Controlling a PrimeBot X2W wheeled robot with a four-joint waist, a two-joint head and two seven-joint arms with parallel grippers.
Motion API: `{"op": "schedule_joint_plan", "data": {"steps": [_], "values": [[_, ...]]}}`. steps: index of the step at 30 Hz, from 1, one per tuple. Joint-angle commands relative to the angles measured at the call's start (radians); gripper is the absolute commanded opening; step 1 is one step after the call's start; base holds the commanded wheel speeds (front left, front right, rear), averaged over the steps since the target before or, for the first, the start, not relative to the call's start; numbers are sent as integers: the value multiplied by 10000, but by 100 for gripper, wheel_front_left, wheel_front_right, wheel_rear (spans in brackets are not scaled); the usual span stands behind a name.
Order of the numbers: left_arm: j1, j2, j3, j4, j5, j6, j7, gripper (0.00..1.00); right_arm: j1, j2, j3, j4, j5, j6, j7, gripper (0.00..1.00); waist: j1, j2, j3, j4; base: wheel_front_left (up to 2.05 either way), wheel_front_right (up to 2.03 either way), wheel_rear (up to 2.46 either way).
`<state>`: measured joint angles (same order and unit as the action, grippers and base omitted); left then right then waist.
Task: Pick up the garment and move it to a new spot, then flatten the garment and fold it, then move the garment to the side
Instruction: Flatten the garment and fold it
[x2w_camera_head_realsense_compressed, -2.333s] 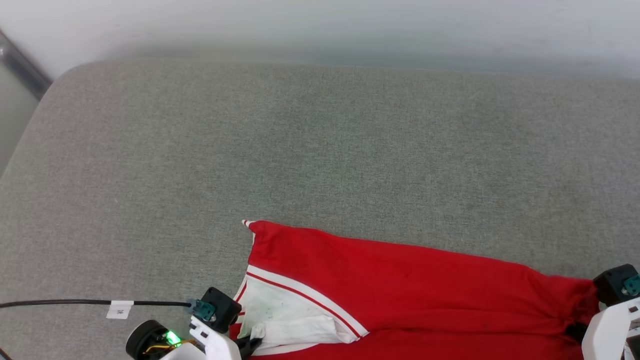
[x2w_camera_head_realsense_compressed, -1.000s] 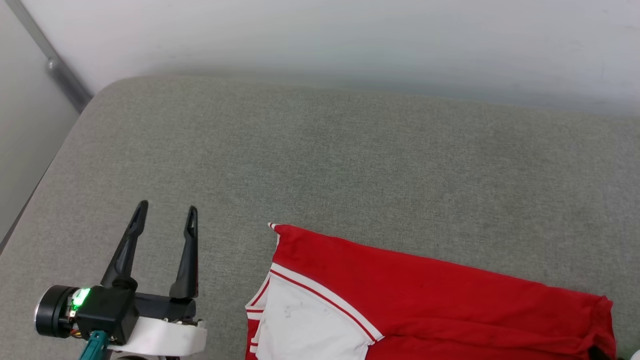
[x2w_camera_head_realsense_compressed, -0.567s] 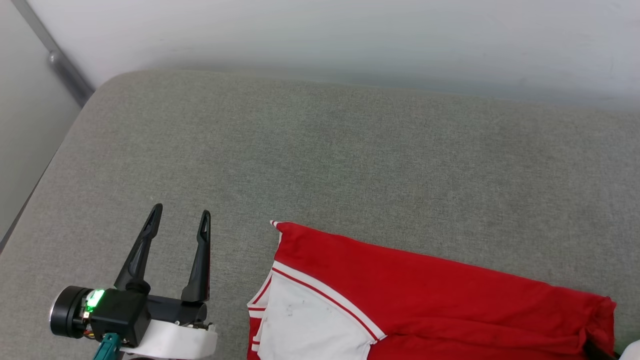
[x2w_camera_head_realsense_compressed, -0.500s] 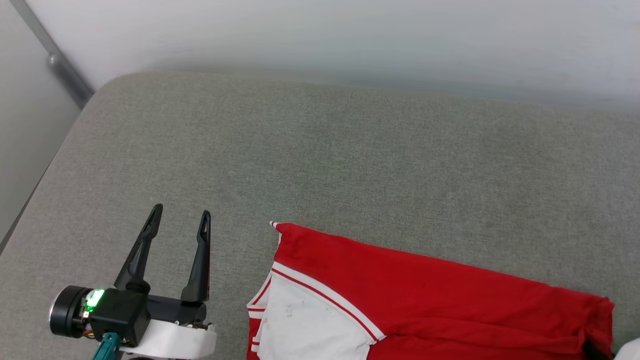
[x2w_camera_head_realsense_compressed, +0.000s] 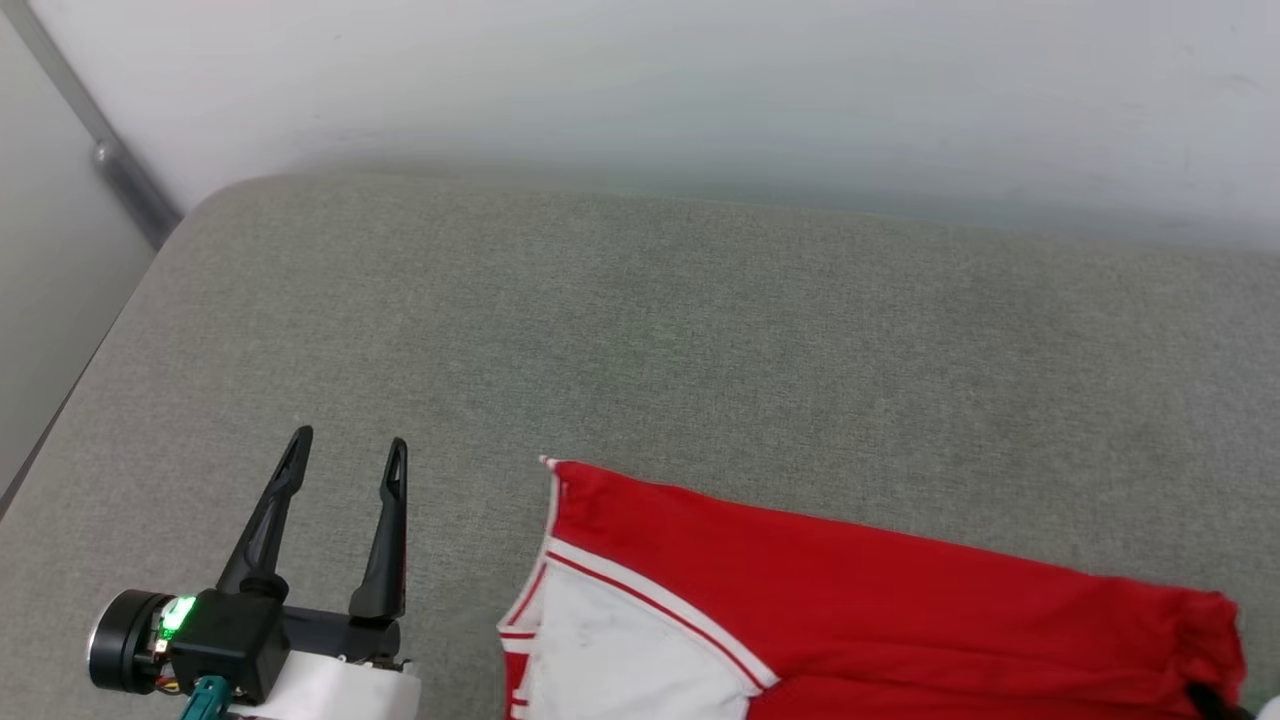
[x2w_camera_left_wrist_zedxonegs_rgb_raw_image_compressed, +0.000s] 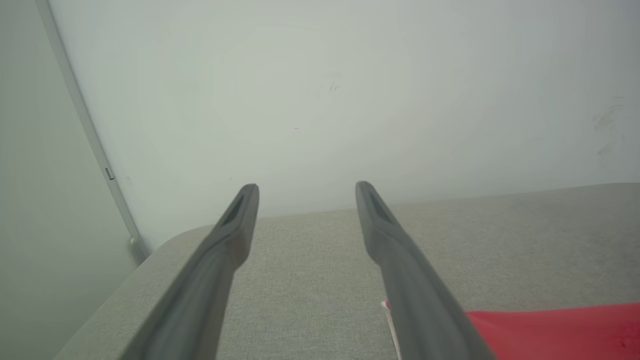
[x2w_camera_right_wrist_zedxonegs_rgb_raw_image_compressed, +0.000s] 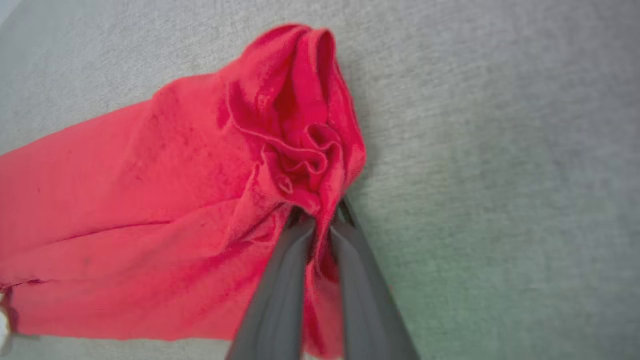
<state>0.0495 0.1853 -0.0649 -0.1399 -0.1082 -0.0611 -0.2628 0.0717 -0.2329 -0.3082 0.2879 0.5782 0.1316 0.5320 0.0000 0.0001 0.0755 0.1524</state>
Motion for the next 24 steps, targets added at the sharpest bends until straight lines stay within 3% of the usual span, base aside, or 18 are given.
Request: {"op": "schedule_joint_plan", "data": {"steps": [1,6,11,16,24], "values": [[49,-53,69,-19,92,-53,-24,100,0,-248,-283,140,-140,-20,-50,0,0,-1,3,-57,0,0,0],[37,-198,180,20,139,-190,-24,100,-257,-756,-979,555,-993,-17,-221,0,0,-1,32,-165,0,0,0],[117,-300,223,115,204,-294,-25,100,-335,-764,-922,392,-1046,-15,20,0,0,-1,-50,-268,0,0,0],[184,-397,171,192,275,-394,-25,100,65,-606,-460,-651,-921,-12,514,0,0,-1,-237,-314,0,0,0],[284,-513,191,276,348,-485,-25,100,672,347,593,-3012,-565,-12,1764,0,0,-1,-528,-261,0,0,0]]}}
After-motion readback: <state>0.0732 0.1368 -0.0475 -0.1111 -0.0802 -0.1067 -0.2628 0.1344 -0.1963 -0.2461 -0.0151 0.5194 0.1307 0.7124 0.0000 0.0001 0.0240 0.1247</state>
